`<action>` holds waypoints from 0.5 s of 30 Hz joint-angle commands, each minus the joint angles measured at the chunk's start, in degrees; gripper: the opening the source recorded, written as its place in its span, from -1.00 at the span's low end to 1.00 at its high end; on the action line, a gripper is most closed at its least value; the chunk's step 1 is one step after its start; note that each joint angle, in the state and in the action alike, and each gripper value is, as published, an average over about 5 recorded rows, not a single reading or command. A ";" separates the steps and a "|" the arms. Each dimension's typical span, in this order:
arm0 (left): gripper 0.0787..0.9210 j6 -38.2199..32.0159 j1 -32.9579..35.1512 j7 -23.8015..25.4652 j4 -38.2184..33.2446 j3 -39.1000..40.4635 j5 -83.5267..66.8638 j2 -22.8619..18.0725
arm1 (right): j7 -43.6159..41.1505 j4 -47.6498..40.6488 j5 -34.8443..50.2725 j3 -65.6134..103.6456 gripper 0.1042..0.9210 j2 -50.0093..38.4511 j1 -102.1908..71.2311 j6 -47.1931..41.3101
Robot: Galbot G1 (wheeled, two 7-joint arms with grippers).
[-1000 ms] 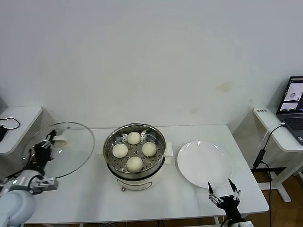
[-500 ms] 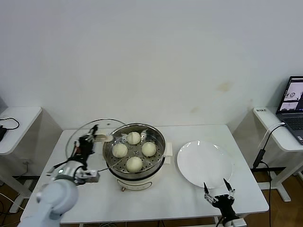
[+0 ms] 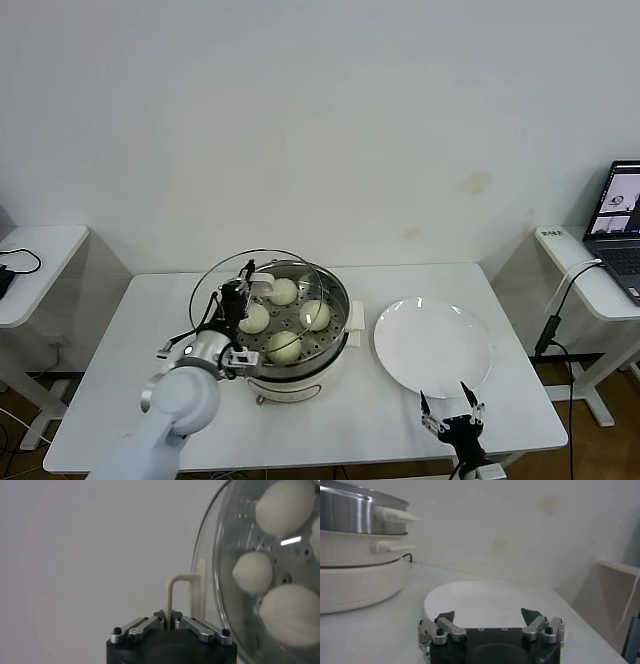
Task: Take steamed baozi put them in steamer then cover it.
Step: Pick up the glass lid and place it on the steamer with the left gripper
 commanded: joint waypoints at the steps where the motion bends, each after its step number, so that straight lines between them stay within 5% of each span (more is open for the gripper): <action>1: -0.83 1.47 -3.02 0.43 4.07 4.16 6.67 -5.86 | 0.02 -0.50 -0.98 -0.31 0.76 0.37 0.24 0.02; 15: -0.83 2.37 -2.69 1.36 5.98 5.12 9.80 -11.45 | -0.01 -1.08 -1.54 -0.51 0.76 0.63 0.26 0.12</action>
